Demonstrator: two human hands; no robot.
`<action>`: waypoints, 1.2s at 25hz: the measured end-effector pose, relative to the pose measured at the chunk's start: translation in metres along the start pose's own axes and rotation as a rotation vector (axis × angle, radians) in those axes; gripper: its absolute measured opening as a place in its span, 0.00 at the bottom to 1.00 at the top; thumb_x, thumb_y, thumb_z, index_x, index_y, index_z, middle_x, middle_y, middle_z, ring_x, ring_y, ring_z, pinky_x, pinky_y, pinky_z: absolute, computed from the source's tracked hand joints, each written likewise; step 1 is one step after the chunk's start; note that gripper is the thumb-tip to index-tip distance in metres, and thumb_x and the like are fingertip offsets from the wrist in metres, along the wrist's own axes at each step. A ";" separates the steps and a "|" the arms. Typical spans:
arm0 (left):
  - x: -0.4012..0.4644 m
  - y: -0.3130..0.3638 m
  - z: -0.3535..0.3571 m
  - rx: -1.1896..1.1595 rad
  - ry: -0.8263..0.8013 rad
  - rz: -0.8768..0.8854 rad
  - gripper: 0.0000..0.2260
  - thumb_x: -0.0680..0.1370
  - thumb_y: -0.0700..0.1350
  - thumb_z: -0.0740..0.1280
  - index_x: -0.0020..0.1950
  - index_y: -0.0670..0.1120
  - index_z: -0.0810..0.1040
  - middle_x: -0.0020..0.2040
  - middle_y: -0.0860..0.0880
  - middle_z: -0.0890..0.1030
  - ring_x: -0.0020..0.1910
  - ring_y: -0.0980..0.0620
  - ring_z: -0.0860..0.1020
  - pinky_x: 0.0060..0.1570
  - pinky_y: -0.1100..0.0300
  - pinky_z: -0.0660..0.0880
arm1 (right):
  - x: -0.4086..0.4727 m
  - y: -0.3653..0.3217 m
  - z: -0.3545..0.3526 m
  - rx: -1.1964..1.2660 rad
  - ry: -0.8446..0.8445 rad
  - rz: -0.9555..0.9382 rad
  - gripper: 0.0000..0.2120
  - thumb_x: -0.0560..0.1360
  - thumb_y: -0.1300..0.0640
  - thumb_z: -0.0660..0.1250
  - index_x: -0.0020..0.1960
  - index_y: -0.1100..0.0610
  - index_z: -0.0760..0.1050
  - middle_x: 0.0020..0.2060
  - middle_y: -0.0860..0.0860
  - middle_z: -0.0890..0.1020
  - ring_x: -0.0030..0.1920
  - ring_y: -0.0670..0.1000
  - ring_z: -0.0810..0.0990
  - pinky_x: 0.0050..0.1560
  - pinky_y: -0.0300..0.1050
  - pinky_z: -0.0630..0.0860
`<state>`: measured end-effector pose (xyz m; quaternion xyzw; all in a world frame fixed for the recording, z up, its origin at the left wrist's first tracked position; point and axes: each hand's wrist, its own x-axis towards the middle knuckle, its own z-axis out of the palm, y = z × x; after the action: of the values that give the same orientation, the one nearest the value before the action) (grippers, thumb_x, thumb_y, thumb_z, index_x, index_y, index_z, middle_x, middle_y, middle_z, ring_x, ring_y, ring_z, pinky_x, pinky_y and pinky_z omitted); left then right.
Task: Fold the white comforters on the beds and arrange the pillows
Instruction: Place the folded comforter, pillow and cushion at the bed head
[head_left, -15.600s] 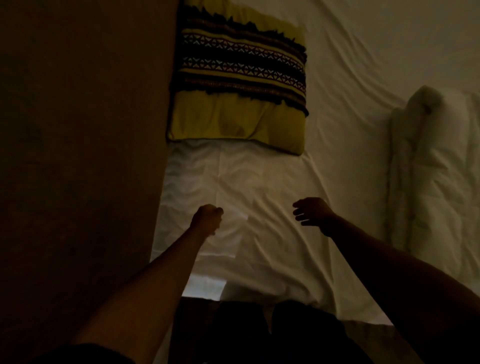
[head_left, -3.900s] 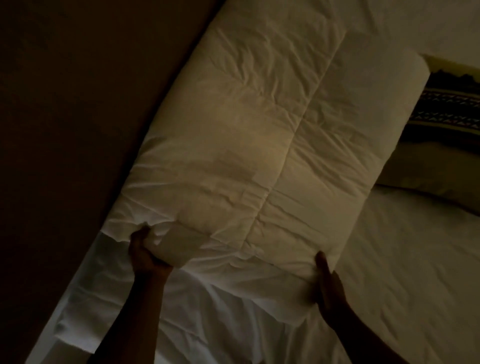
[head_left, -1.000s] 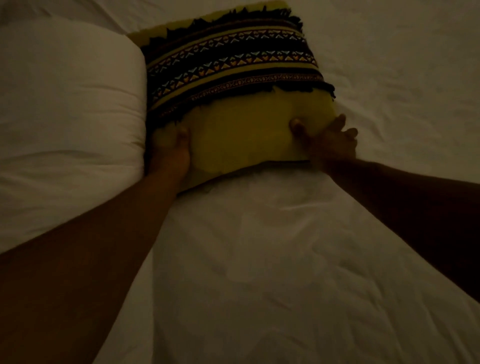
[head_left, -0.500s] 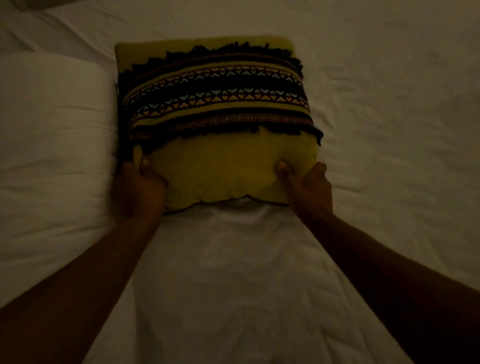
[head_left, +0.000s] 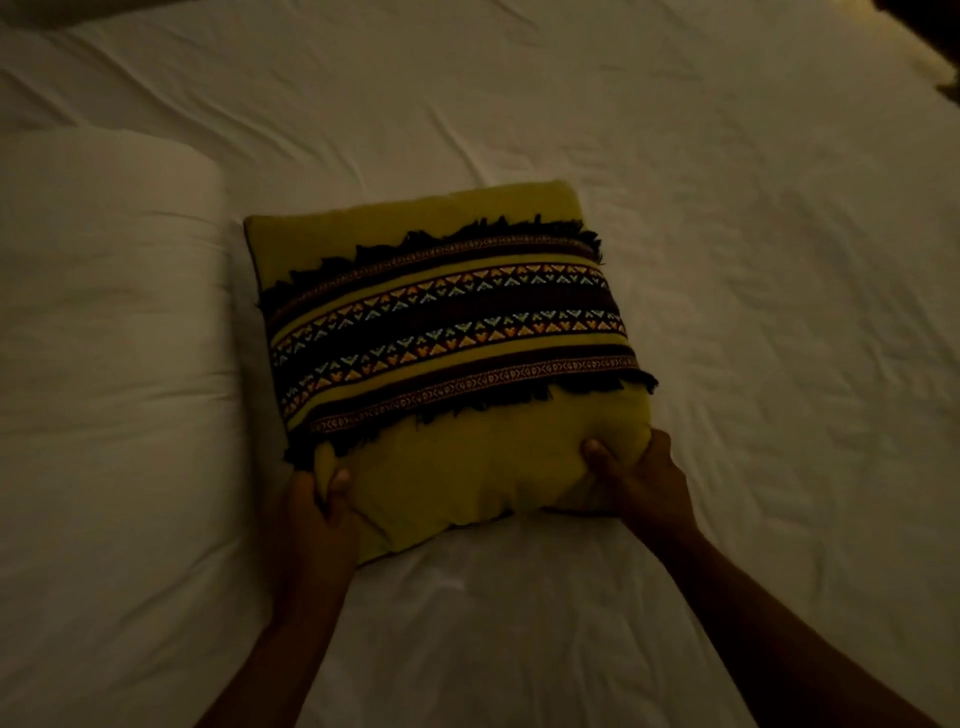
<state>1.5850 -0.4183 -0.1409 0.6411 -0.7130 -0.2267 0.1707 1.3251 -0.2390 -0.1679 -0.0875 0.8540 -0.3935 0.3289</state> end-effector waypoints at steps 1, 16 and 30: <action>-0.014 -0.002 -0.008 -0.007 -0.014 -0.005 0.16 0.80 0.46 0.66 0.36 0.43 0.65 0.30 0.45 0.68 0.30 0.46 0.66 0.29 0.55 0.56 | -0.013 0.005 -0.005 0.001 -0.011 0.010 0.39 0.67 0.32 0.71 0.68 0.53 0.63 0.60 0.53 0.77 0.52 0.53 0.77 0.48 0.50 0.77; 0.040 -0.042 -0.040 -0.767 -0.471 -0.613 0.27 0.76 0.67 0.61 0.64 0.50 0.79 0.56 0.46 0.84 0.55 0.44 0.81 0.58 0.48 0.76 | 0.011 -0.018 -0.051 -0.075 0.052 0.062 0.30 0.80 0.37 0.54 0.74 0.55 0.65 0.69 0.60 0.72 0.66 0.61 0.73 0.56 0.48 0.66; 0.077 -0.028 0.047 -0.273 -0.175 -0.469 0.49 0.68 0.76 0.62 0.79 0.46 0.58 0.77 0.45 0.64 0.74 0.45 0.64 0.71 0.54 0.60 | 0.089 -0.042 0.021 -0.175 0.029 0.112 0.45 0.69 0.21 0.50 0.69 0.56 0.65 0.61 0.61 0.76 0.58 0.63 0.77 0.51 0.54 0.72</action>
<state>1.5746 -0.4917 -0.1991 0.7376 -0.5199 -0.4087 0.1361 1.2655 -0.3167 -0.1916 -0.0623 0.8934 -0.2994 0.3292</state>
